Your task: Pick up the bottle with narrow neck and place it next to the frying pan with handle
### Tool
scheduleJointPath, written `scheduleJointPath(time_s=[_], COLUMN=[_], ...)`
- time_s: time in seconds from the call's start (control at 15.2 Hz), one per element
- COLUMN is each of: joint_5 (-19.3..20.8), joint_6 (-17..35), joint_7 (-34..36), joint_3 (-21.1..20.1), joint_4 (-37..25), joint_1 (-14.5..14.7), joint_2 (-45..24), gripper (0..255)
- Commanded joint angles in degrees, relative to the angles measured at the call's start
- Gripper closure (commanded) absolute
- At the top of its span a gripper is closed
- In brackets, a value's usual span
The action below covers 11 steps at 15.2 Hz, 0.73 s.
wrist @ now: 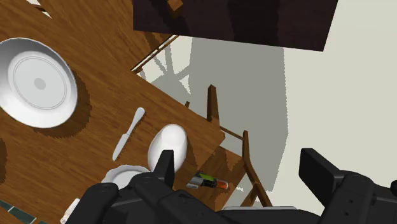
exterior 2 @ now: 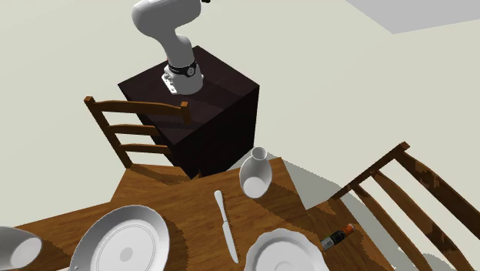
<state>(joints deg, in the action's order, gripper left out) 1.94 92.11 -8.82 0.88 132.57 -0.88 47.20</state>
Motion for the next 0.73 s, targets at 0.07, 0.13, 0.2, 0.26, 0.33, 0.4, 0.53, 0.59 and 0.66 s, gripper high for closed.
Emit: scheduleJointPath(time_s=[0.07, 0.13, 0.2, 0.26, 0.33, 0.4, 0.53, 0.59, 0.66], joint_5=[0.18, 0.35, 0.5, 0.64, 0.76, 0.86, 1.01, 1.05, 1.06], joint_6=[1.67, 3.32, 4.97, 6.6, 8.21, 9.79, 12.9, 14.41, 15.88], joint_7=[-0.28, -0.56, -0.84, -1.12, -1.41, -1.69, -2.28, -2.58, -2.89], joint_3=[0.41, 0.82, 1.22, 1.63, 2.03, 2.43, 3.23, 3.62, 4.01], joint_4=[0.45, 0.83, 1.14, 1.37, 1.53, 1.61, 1.55, 1.4, 1.18], joint_1=[-0.12, -0.23, -0.34, -0.44, -0.54, -0.63, -0.8, -0.88, -0.95], joint_2=[-1.42, -2.9, -4.44, -6.04, -7.7, -9.41, -12.98, -14.84, -16.75], gripper=[0, 0, 0, 0, 0, 0, 0, 0, 0])
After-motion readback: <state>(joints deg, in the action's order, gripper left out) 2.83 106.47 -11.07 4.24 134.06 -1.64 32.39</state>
